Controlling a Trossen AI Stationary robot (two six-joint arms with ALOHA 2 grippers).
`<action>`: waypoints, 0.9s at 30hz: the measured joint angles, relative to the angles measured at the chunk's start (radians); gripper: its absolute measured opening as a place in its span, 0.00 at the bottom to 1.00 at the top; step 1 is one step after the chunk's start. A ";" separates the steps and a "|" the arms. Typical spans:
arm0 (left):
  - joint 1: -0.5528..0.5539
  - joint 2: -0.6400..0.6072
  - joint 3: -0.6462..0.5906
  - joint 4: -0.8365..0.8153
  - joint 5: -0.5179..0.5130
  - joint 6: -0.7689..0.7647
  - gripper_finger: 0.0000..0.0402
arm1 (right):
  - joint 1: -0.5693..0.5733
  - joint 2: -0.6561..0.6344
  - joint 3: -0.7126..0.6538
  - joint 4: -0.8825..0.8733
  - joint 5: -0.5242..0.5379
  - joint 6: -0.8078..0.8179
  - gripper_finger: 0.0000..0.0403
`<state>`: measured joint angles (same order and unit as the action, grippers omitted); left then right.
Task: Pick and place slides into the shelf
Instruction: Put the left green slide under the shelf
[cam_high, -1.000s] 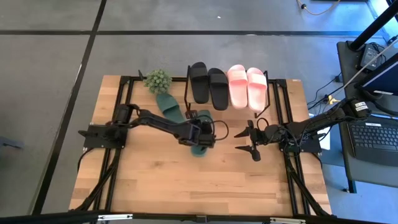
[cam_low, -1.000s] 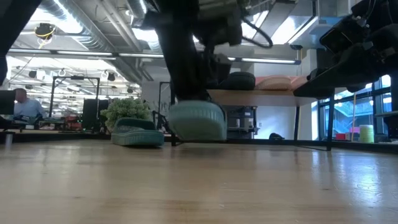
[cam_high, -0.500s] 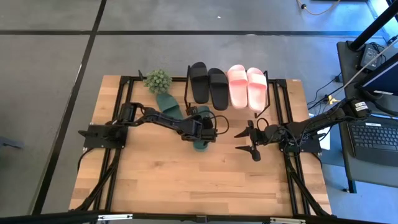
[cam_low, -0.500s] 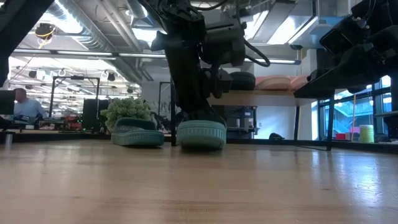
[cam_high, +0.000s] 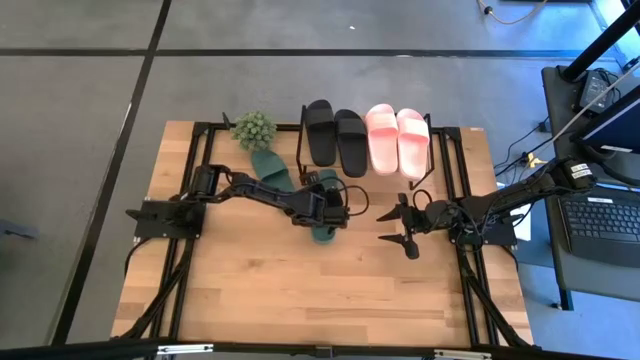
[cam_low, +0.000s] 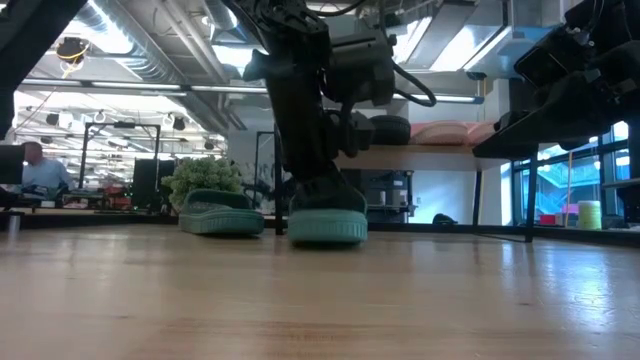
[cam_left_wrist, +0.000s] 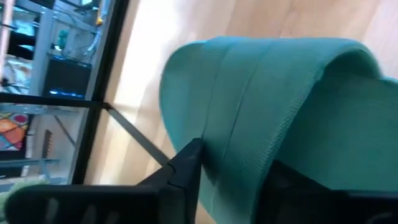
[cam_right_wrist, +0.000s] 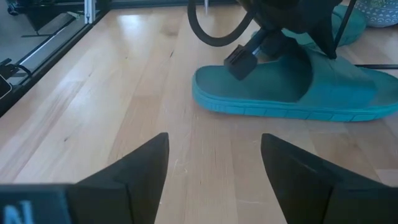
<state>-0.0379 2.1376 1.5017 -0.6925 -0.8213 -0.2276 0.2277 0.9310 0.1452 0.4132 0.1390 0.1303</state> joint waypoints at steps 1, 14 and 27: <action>0.000 -0.001 0.000 0.000 0.010 0.000 0.25 | 0.000 0.000 0.000 0.000 0.000 0.000 0.63; -0.003 -0.007 0.071 -0.070 0.138 0.002 0.45 | 0.000 0.000 0.000 0.000 0.000 0.000 0.63; -0.107 -0.008 0.294 -0.609 0.275 -0.093 0.45 | 0.000 0.000 0.000 -0.028 0.000 0.027 0.63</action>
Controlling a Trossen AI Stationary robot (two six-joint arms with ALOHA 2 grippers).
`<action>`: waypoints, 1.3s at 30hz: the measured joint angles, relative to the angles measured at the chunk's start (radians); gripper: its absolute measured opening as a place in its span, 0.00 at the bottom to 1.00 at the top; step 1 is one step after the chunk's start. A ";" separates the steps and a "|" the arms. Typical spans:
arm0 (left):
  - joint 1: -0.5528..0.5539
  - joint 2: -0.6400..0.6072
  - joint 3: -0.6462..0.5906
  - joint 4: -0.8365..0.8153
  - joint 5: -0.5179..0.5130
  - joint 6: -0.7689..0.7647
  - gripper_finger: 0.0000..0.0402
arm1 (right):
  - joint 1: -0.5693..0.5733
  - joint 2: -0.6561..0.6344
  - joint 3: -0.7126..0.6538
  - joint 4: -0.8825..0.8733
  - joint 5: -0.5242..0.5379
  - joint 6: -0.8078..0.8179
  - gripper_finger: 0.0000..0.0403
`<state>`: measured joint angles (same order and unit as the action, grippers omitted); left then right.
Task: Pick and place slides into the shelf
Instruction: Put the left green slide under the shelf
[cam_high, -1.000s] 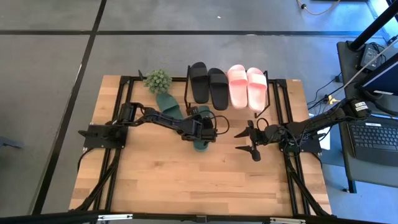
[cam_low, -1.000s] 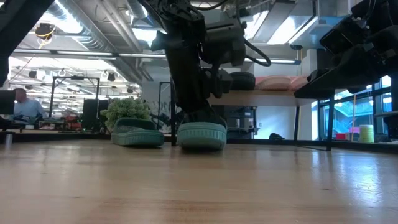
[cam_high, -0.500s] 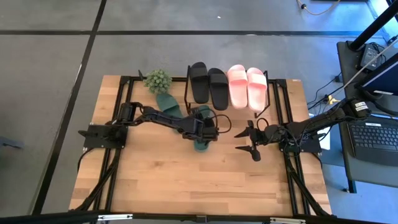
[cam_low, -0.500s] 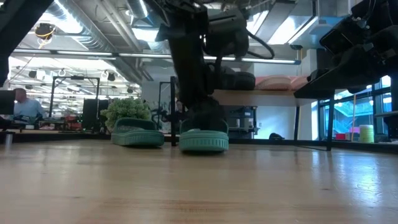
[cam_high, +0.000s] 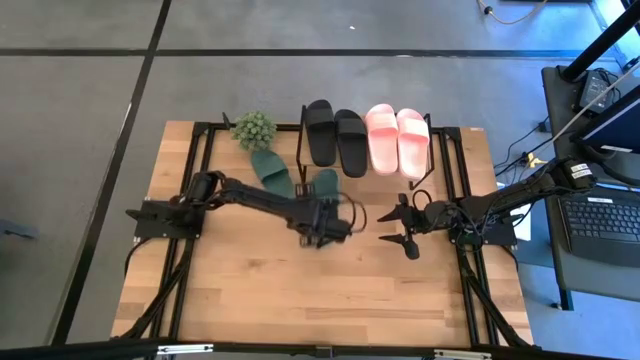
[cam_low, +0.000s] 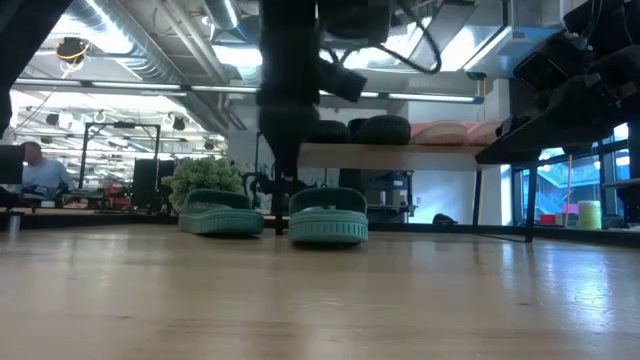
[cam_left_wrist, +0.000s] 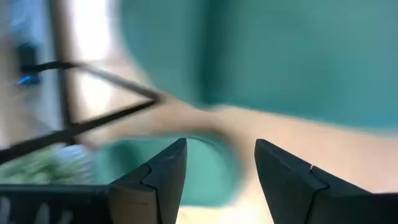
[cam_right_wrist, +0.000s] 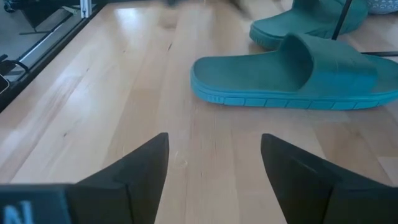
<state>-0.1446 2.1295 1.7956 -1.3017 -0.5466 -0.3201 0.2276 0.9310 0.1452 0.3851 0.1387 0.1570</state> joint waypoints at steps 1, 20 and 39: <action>-0.018 -0.004 0.001 -0.002 0.046 0.023 0.45 | 0.000 0.000 0.000 0.000 0.000 0.001 0.63; -0.082 -0.012 -0.179 0.541 0.652 0.280 0.45 | 0.000 0.000 0.000 -0.004 -0.017 0.025 0.63; 0.021 -0.017 -0.235 0.569 0.599 0.316 0.45 | 0.000 0.000 0.000 -0.014 -0.018 0.018 0.63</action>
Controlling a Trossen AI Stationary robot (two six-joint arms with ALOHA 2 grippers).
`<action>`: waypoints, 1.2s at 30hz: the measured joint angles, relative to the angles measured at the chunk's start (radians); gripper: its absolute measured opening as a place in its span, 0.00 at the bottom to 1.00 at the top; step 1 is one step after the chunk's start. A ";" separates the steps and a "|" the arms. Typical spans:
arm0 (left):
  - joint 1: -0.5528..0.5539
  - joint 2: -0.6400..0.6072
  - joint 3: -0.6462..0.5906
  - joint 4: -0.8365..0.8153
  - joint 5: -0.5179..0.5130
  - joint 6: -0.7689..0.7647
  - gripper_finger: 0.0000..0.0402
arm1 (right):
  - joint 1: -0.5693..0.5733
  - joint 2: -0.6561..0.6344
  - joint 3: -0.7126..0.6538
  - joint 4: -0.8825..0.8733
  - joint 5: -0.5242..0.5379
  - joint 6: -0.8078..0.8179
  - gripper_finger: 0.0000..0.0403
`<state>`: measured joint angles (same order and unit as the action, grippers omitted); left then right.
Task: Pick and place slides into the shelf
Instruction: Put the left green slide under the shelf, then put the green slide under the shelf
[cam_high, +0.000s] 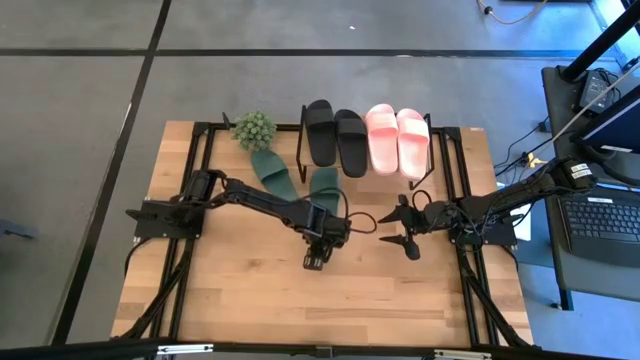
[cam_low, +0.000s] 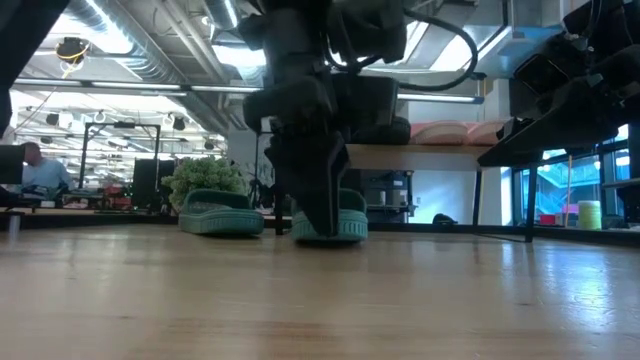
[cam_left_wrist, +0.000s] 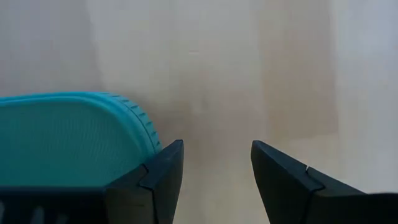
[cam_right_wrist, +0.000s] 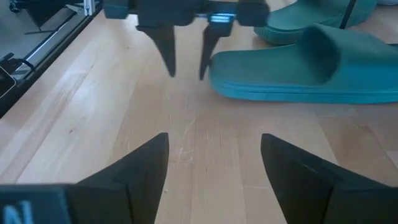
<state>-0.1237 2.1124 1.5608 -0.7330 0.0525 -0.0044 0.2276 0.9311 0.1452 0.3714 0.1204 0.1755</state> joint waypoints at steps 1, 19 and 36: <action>0.005 0.000 0.000 0.000 -0.020 0.003 0.45 | 0.000 0.000 0.000 0.000 0.000 -0.001 0.63; 0.158 0.007 0.000 -0.004 -0.335 0.008 0.45 | 0.000 0.000 0.000 -0.011 0.000 -0.004 0.63; 0.124 -0.035 0.000 -0.102 -0.179 0.082 0.45 | 0.000 0.000 0.000 -0.011 0.000 0.000 0.63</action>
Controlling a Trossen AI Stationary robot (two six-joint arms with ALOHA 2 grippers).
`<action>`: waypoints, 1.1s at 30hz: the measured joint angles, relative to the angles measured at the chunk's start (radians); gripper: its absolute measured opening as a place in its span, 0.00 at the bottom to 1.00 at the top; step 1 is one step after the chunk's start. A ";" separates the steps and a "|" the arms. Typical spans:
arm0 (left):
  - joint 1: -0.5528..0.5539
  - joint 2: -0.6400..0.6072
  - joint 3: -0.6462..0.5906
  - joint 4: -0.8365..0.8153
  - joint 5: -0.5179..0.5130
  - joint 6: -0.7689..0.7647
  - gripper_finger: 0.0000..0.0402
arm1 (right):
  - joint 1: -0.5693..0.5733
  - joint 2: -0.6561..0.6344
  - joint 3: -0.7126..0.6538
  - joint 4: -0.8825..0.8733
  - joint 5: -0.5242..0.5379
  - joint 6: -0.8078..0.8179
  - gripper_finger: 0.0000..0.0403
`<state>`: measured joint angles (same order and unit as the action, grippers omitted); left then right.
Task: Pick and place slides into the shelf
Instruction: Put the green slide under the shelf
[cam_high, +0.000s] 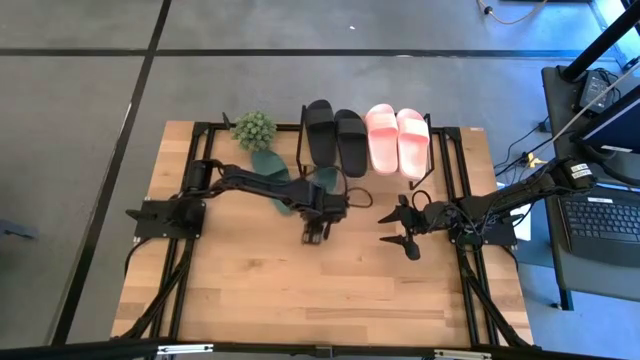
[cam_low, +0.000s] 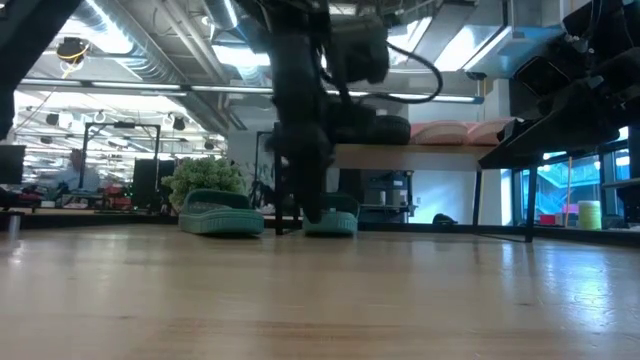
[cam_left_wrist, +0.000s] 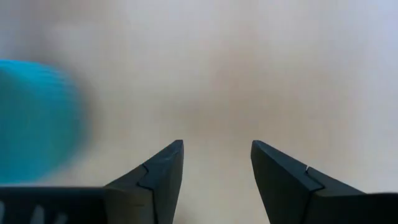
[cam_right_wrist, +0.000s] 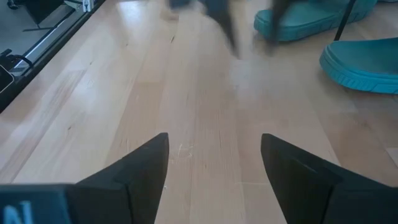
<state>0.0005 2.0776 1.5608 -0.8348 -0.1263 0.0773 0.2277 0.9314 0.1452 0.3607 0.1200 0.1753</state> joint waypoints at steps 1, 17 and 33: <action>-0.008 -0.014 0.000 -0.032 0.054 0.000 0.45 | 0.000 0.000 0.000 0.000 0.000 0.000 0.63; -0.234 -0.365 0.000 -0.463 -0.682 -0.560 0.45 | 0.000 0.001 0.000 -0.024 0.000 0.000 0.63; -0.134 -0.363 -0.491 -0.439 -0.902 -0.957 0.45 | 0.000 0.001 0.000 -0.020 0.000 0.000 0.63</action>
<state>-0.1333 1.7145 1.0702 -1.2741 -1.0286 -0.8799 0.2277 0.9321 0.1452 0.3407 0.1200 0.1753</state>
